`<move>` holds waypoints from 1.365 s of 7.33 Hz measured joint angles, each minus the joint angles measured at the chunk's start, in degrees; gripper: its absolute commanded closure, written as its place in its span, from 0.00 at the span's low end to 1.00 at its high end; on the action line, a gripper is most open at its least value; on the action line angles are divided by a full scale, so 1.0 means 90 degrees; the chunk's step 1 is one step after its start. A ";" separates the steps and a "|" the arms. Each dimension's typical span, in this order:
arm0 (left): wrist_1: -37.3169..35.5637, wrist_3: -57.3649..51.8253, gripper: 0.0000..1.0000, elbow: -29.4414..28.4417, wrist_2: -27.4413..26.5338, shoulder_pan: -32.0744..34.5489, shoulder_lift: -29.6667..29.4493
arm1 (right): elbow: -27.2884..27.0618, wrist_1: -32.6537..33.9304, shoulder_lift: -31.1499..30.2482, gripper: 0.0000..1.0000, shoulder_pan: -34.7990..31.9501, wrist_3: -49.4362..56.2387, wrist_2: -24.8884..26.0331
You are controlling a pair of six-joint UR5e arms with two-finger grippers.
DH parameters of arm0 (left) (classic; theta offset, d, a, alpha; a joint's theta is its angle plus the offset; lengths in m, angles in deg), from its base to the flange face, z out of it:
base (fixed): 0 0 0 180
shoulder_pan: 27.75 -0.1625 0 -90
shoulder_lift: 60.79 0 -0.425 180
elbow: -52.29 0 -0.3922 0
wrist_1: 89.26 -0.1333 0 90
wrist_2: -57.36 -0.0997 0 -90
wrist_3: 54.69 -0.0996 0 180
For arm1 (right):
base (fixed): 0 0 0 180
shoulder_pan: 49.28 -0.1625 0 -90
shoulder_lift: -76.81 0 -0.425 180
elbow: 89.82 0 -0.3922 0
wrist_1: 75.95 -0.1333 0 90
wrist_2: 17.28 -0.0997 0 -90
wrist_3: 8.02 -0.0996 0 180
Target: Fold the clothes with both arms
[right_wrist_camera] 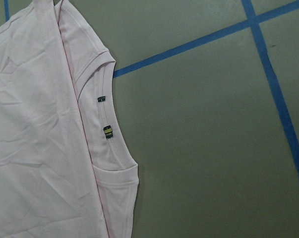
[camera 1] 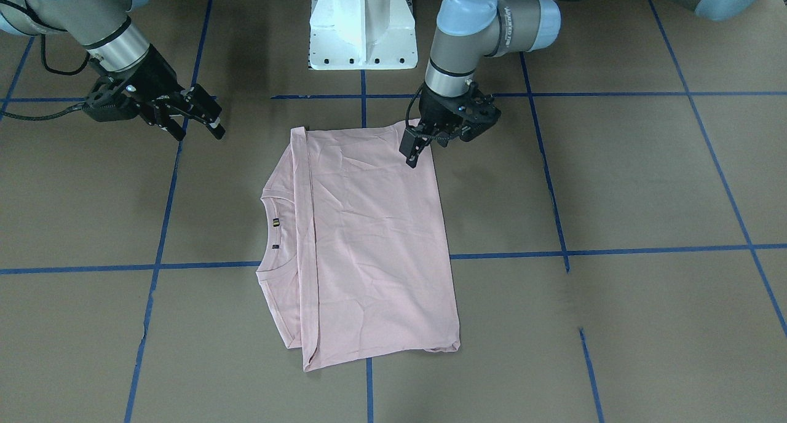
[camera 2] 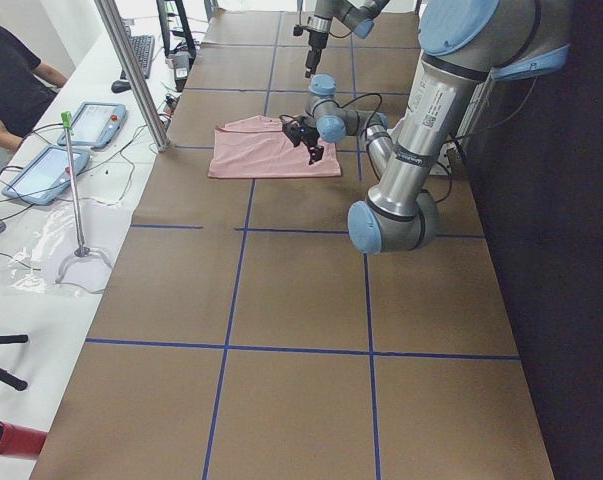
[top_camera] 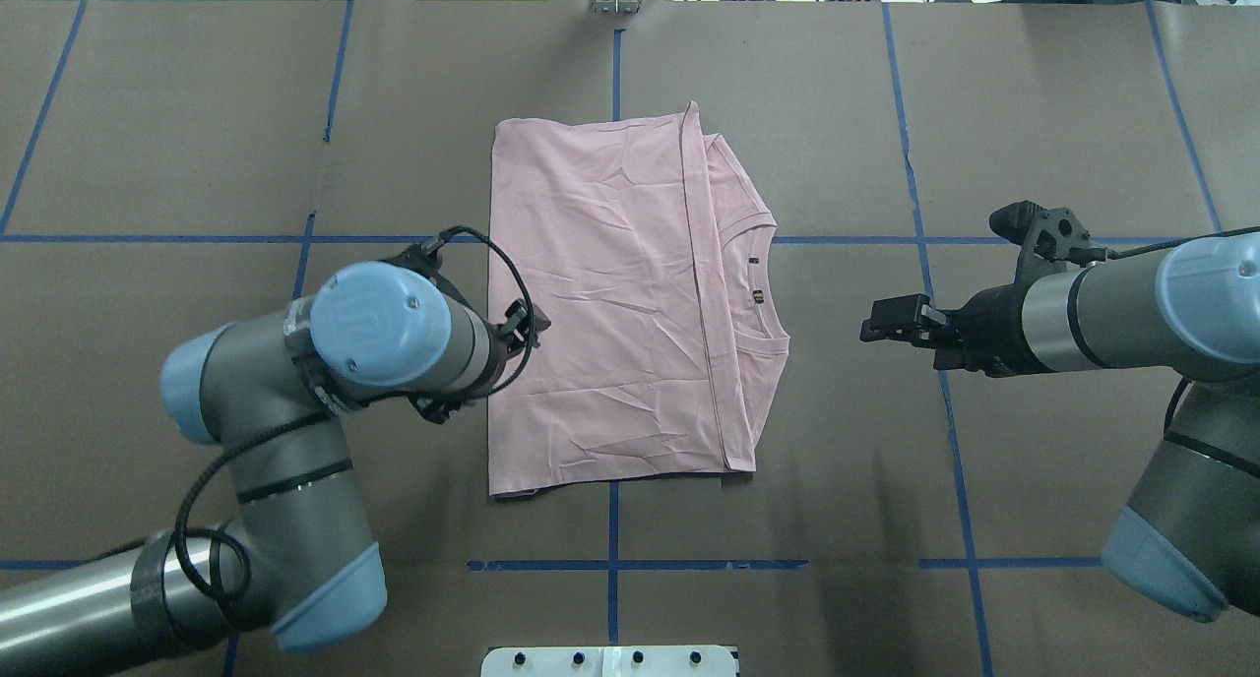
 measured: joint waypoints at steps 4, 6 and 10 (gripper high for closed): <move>-0.0480 0.0870 0.06 0.0040 -0.0349 -0.0963 0.0088 | 0.0007 0.0004 0.0020 0.00 0.0006 0.0003 0.0006; -0.0542 0.0885 0.07 0.0010 -0.0384 -0.0984 0.0115 | 0.0003 0.0004 0.0034 0.00 0.0006 0.0004 0.0013; -0.0560 0.0880 0.29 0.0001 -0.0474 -0.0991 0.0202 | 0.0002 0.0004 0.0063 0.00 -0.0003 0.0003 0.0014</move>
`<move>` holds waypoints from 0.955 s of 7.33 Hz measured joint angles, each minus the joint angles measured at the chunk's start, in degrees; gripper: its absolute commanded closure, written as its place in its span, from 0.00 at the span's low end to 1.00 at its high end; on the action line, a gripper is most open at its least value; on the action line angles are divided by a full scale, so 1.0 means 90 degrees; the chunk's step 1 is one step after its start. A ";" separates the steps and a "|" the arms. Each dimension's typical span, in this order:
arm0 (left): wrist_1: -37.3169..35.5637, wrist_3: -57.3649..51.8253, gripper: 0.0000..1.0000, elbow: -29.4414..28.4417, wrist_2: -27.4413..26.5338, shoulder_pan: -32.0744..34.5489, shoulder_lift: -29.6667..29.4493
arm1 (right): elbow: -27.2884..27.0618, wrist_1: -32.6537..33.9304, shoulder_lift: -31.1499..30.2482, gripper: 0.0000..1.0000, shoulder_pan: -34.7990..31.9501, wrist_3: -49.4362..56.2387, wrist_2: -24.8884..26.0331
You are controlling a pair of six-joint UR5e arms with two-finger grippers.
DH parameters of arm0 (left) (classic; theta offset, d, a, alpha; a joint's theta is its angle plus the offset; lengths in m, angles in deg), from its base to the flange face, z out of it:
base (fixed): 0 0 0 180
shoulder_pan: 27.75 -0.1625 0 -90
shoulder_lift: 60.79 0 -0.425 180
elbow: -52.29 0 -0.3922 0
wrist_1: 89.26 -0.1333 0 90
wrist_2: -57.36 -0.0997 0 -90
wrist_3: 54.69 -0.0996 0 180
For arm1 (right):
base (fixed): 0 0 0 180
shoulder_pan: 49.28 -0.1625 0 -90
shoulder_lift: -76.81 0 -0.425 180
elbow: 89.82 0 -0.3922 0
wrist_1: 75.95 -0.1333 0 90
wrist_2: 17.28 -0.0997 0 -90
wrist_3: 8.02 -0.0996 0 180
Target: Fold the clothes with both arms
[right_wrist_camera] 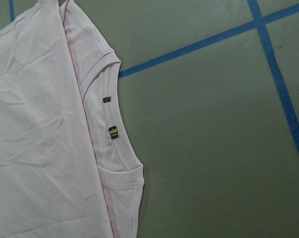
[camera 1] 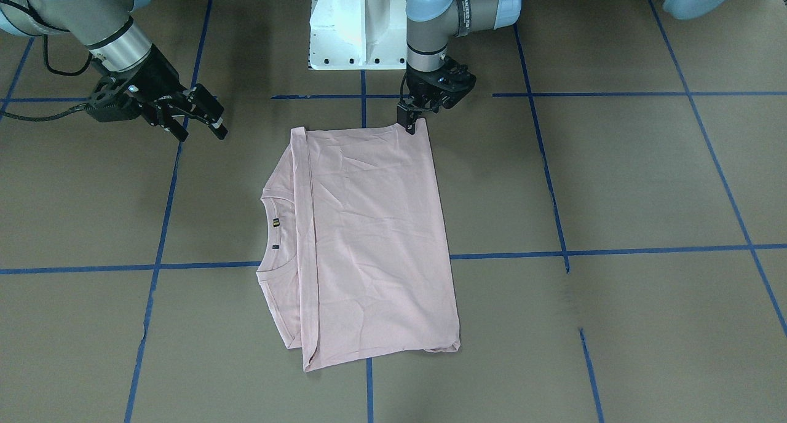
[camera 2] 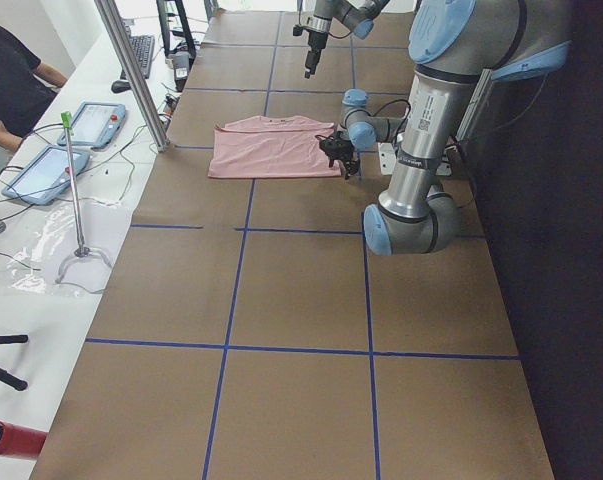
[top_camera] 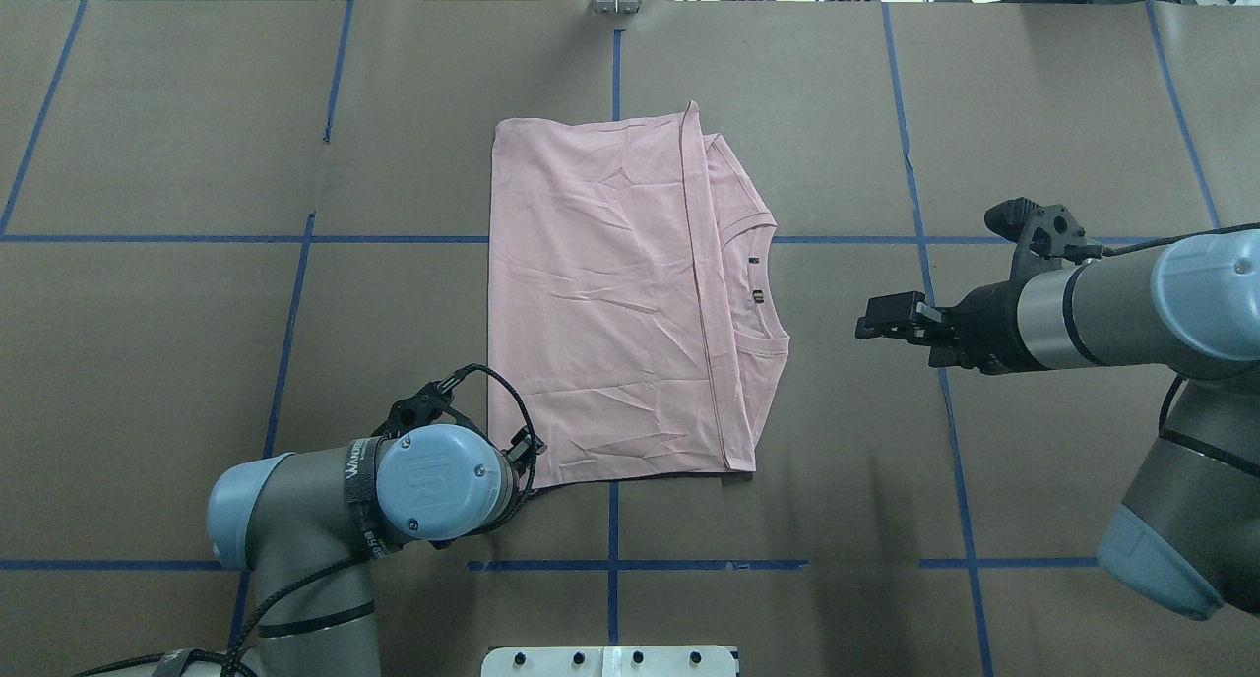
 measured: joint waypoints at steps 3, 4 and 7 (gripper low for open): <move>0.0000 0.0006 0.94 0.0002 -0.0032 -0.0012 0.0002 | 0.0002 -0.0004 -0.0006 0.00 -0.0010 0.0000 -0.0015; 0.0000 0.0007 1.00 0.0002 -0.0042 -0.0020 0.0003 | 0.0002 -0.0003 -0.0006 0.00 -0.0010 0.0000 -0.0018; -0.0001 -0.0009 1.00 0.0026 -0.0041 -0.0043 -0.0023 | 0.0000 0.0000 -0.0007 0.00 -0.0018 0.0000 -0.0020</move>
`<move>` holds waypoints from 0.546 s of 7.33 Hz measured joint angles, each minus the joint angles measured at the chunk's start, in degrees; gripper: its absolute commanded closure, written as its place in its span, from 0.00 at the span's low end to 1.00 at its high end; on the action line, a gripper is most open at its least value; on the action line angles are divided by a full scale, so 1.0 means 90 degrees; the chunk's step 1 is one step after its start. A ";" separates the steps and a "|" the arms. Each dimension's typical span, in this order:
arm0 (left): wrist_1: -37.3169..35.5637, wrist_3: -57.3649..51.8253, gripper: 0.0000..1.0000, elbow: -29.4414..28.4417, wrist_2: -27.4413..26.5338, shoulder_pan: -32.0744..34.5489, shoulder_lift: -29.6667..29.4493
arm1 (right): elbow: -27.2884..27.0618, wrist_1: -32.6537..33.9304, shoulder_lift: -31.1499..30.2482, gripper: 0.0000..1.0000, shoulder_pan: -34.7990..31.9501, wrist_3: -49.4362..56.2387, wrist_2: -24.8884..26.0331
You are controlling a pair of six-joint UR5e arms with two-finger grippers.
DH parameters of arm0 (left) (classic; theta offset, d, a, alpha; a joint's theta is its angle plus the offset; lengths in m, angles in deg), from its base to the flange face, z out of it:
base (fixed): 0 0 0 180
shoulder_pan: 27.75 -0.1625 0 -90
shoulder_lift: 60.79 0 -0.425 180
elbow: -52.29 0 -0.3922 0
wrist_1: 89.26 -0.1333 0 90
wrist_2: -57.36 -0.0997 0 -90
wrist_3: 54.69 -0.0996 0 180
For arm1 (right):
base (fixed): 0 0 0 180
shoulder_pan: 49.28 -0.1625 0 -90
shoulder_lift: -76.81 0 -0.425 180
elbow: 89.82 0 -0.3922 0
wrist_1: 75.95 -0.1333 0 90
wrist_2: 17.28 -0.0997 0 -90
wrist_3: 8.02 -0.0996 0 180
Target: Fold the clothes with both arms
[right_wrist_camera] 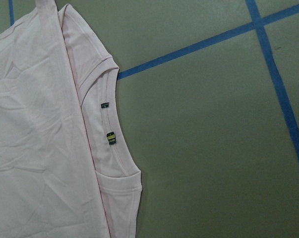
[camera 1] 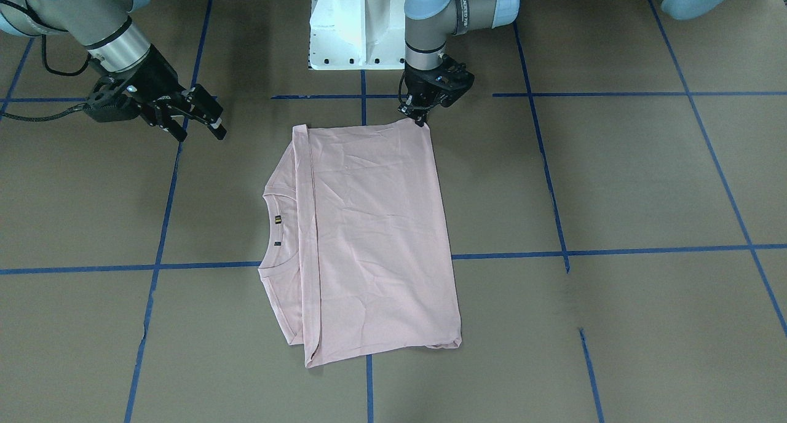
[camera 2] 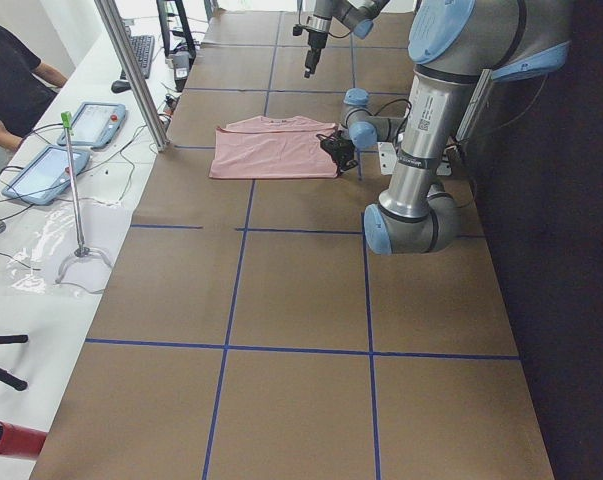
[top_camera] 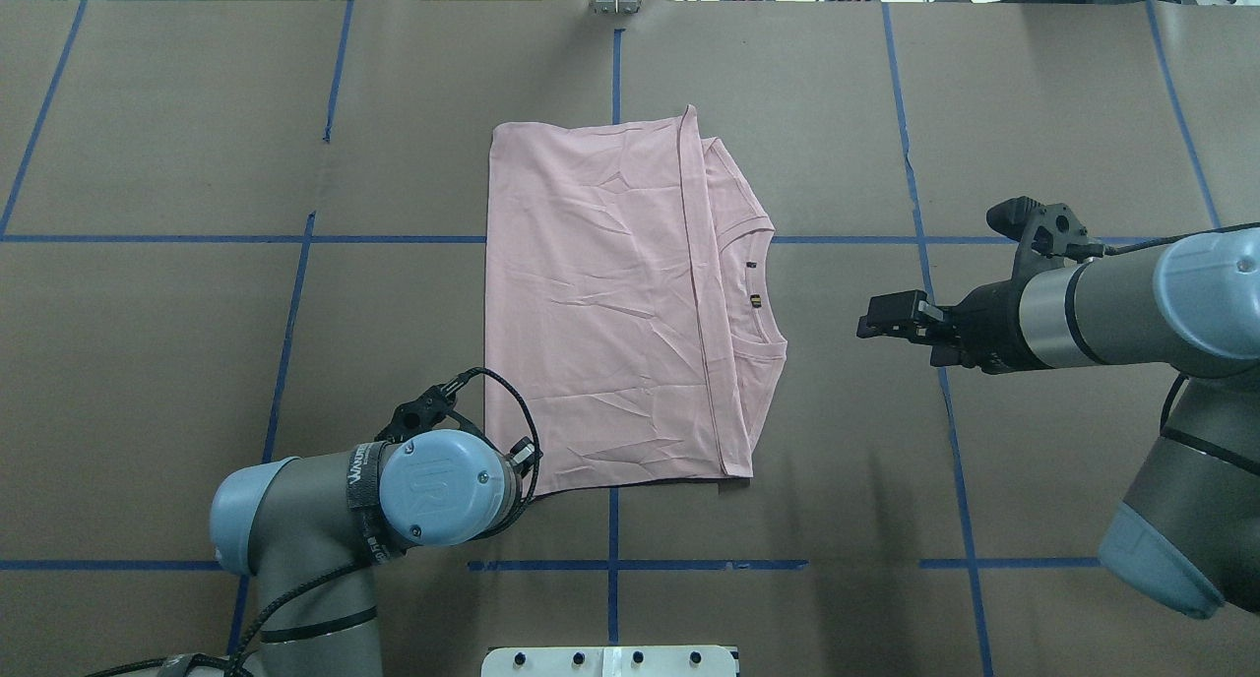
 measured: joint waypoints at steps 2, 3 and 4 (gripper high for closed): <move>0.0000 -0.0086 1.00 0.0105 0.0001 0.0027 -0.0007 | 0.0001 0.0050 -0.0004 0.00 -0.0001 -0.0023 -0.0019; 0.0000 -0.0232 1.00 0.0221 0.0003 0.0076 0.0000 | -0.0010 0.0207 0.0012 0.00 0.0013 -0.0124 -0.0016; 0.0000 -0.0485 1.00 0.0378 0.0009 0.0150 0.0011 | -0.0024 0.0467 0.0080 0.00 0.0063 -0.0346 0.0003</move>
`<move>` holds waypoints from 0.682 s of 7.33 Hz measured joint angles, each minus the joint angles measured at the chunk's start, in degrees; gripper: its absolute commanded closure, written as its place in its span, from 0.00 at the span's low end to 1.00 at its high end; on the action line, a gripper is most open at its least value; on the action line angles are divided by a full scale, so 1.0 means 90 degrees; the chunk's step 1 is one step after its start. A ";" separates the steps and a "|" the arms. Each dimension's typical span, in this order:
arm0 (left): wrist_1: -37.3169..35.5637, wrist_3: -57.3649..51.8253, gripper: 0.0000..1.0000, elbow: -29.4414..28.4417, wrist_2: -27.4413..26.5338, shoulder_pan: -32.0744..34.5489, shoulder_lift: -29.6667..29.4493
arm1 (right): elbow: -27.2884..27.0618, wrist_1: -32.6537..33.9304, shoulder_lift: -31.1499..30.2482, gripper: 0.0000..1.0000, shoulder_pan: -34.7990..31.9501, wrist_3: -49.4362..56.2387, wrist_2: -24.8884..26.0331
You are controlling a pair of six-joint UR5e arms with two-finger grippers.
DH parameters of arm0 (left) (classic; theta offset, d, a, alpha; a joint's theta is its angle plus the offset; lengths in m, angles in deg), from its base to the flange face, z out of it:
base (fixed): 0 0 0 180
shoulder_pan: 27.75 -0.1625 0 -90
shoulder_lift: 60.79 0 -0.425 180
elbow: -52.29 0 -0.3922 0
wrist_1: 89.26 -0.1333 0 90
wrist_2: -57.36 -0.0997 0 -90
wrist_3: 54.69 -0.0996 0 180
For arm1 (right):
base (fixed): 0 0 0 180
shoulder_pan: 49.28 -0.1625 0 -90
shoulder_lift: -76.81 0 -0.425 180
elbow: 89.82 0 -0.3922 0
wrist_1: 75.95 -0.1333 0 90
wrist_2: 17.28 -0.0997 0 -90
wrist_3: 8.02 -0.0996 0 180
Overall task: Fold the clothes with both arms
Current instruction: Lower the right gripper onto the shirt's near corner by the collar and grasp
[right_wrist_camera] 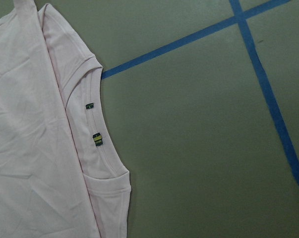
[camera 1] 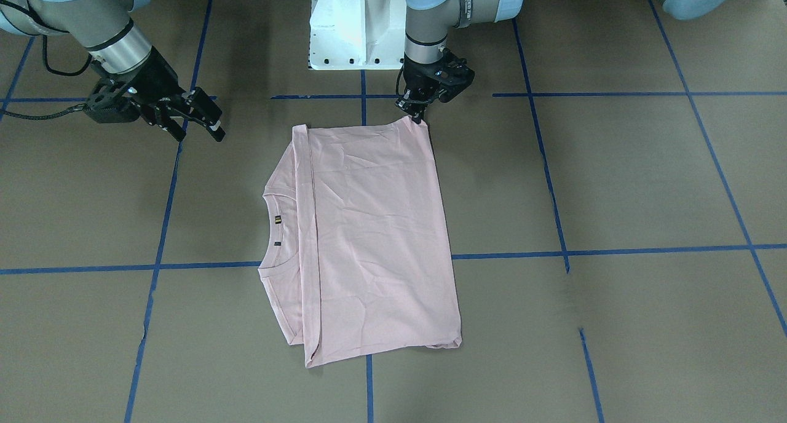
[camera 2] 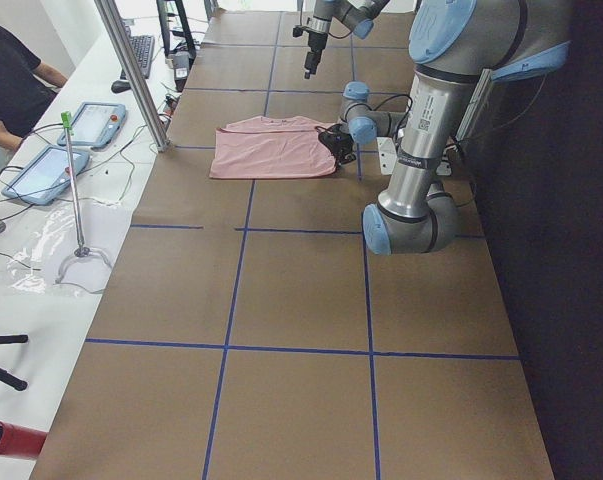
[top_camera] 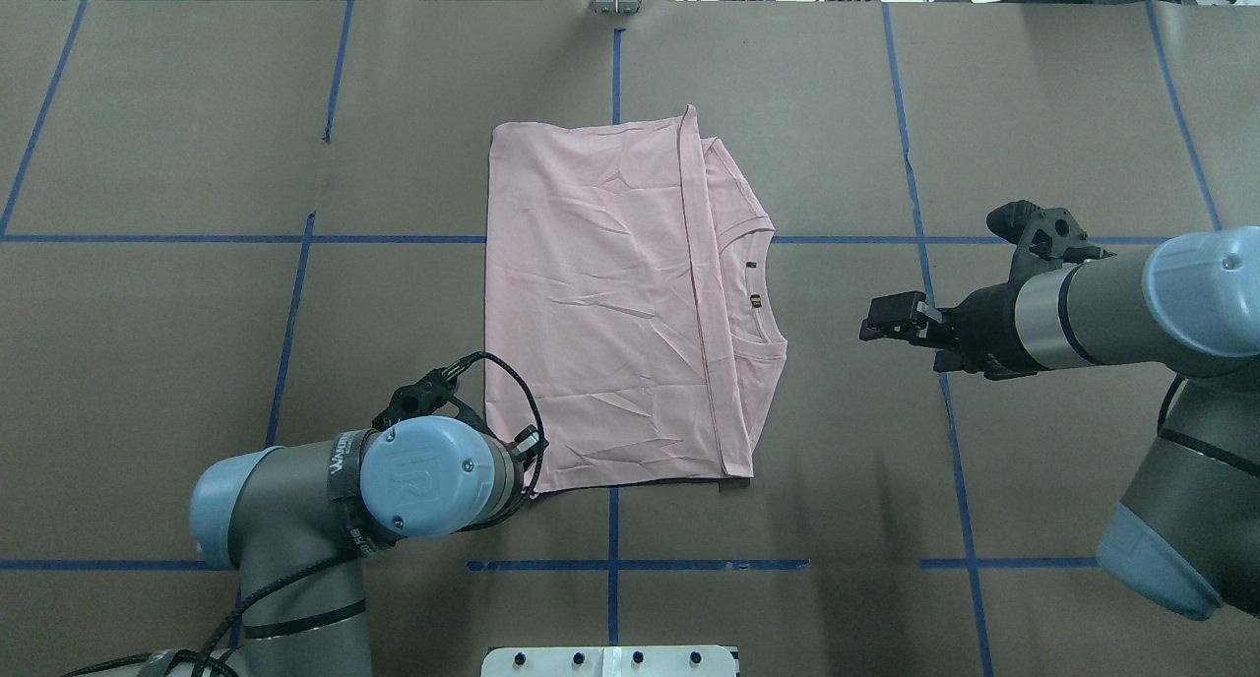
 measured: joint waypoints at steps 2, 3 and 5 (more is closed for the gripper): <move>0.0000 -0.0453 1.00 0.0134 0.0009 0.0089 0.0010 | 0.0007 0.0486 0.0311 0.00 0.0343 -0.0775 0.0061; 0.0000 -0.0546 1.00 0.0152 0.0011 0.0094 0.0009 | 0.0014 0.0736 0.0518 0.00 0.0630 -0.1210 0.0194; 0.0012 -0.0597 1.00 0.0163 0.0017 0.0097 0.0004 | 0.0111 0.1637 0.1208 0.00 0.1289 -0.1725 0.0782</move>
